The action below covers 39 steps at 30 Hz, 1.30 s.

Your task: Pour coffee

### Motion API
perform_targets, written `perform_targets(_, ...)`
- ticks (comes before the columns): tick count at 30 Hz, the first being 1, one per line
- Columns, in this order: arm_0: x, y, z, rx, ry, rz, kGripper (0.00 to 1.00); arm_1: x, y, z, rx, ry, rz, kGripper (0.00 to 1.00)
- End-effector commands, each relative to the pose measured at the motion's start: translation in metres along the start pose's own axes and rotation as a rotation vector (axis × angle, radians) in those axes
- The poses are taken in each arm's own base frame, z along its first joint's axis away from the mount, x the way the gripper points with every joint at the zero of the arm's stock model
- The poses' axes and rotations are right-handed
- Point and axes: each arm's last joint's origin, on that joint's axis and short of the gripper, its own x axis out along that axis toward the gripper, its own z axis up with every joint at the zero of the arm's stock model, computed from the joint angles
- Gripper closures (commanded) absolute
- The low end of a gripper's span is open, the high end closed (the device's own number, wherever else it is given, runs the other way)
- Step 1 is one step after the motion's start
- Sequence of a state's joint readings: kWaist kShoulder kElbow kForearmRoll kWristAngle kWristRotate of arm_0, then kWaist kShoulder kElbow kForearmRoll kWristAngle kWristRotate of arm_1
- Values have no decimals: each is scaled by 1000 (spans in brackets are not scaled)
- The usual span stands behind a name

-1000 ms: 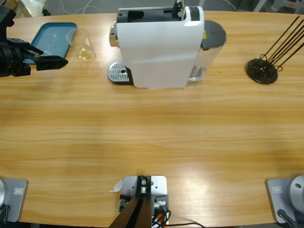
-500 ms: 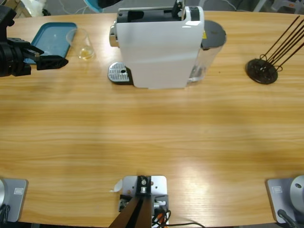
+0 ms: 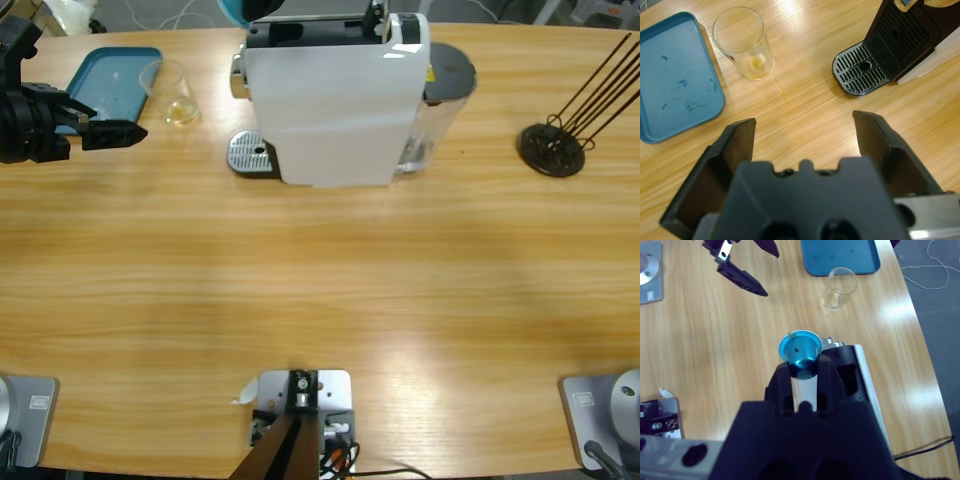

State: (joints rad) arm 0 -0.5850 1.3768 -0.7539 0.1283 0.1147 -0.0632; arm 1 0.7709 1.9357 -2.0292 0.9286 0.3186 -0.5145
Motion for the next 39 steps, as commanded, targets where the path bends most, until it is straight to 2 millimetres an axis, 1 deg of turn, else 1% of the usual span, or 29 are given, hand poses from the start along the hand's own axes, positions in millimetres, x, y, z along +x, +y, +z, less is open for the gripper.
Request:
perform_targets(1,16,-1,-12,8,68,-6,170,37,-16,-10,19,76,-17,1000)
perform_targets(7,16,-1,-13,8,71,-6,170,42,-19,-13,23,105,-41,1000)
perform_targets(14,18,-1,-13,8,76,-6,174,40,-19,-14,23,126,-57,1000)
perform_targets(20,19,-1,-13,8,79,-6,173,43,-20,-15,23,136,-62,1000)
perform_targets(21,19,-1,-13,9,79,-6,169,44,-20,-15,23,137,-63,1000)
perform_targets(22,19,-1,-13,11,79,-6,139,45,-20,-15,23,140,-64,1000)
perform_targets(23,19,-1,-14,12,81,-6,58,45,-21,-16,24,143,-67,1000)
perform_targets(24,20,-2,-14,13,82,-6,13,46,-21,-16,23,144,-70,1000)
perform_targets(25,20,-2,-14,14,82,-6,4,46,-22,-16,23,147,-73,1000)
perform_targets(30,18,-1,-14,15,79,-6,4,54,-24,-18,25,167,-85,1000)
perform_targets(39,20,-1,-14,17,82,-6,4,53,-29,-17,27,167,-106,1000)
